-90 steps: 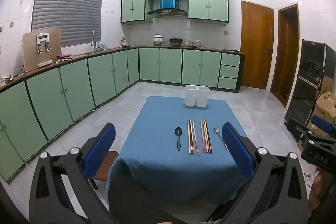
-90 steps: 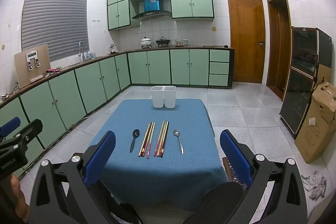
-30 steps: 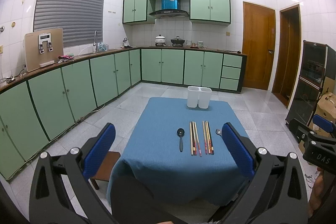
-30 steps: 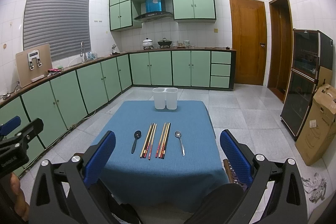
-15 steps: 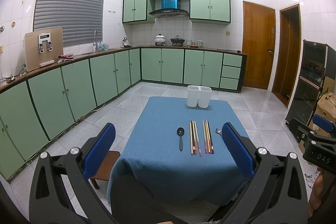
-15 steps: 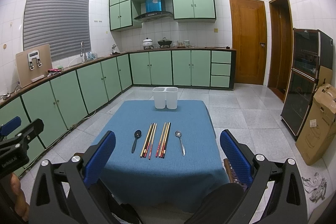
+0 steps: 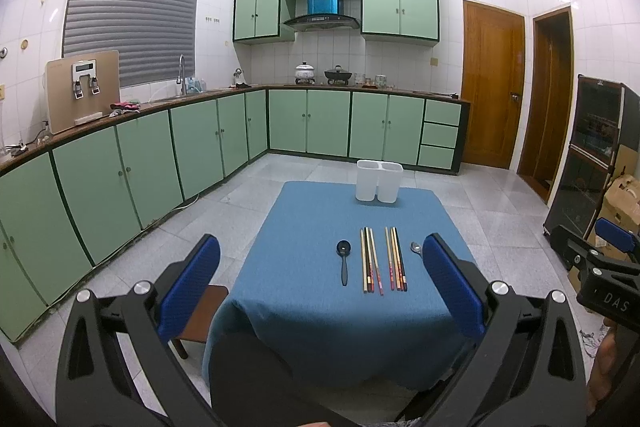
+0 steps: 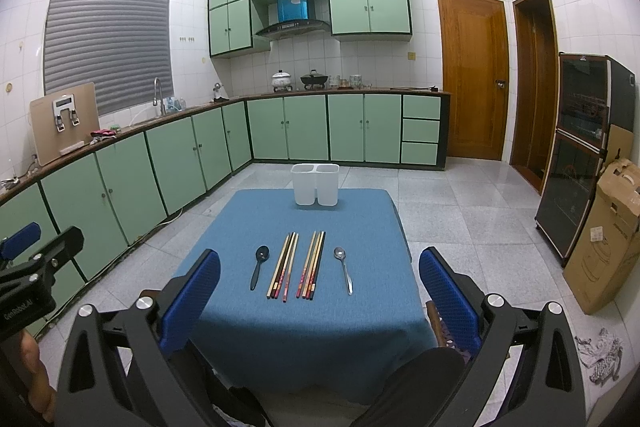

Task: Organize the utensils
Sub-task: 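Grasp the black spoon handle with the left gripper while the right gripper grasps the silver spoon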

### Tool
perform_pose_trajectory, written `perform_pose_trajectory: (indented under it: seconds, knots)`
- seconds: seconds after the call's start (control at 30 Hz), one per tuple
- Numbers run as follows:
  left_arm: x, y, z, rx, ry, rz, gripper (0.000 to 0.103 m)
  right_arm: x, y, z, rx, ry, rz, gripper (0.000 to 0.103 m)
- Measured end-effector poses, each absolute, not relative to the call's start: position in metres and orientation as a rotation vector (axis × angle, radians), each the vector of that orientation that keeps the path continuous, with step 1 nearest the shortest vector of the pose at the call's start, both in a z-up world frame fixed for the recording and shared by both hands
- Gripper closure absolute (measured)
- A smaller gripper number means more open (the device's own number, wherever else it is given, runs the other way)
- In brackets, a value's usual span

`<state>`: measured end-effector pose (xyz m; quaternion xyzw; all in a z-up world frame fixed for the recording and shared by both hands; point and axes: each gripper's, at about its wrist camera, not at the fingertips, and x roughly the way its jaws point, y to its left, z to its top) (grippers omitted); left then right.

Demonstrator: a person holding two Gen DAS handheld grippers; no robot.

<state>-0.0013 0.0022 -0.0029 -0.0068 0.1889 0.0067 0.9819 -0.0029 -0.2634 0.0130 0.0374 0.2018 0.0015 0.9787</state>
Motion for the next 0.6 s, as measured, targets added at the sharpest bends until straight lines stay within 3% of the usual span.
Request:
perform_pose_trajectory:
  seconds: [0.3,0.6]
  knots:
    - [0.032,0.004,-0.025,-0.017,0.446,-0.024,0.005,0.024,-0.264,-0.01,0.061,0.429,-0.001,0.006]
    - [0.148,0.021,-0.132,-0.062,0.715,-0.108,0.005,0.113,-0.282,-0.093,0.053,0.558,0.02,0.006]
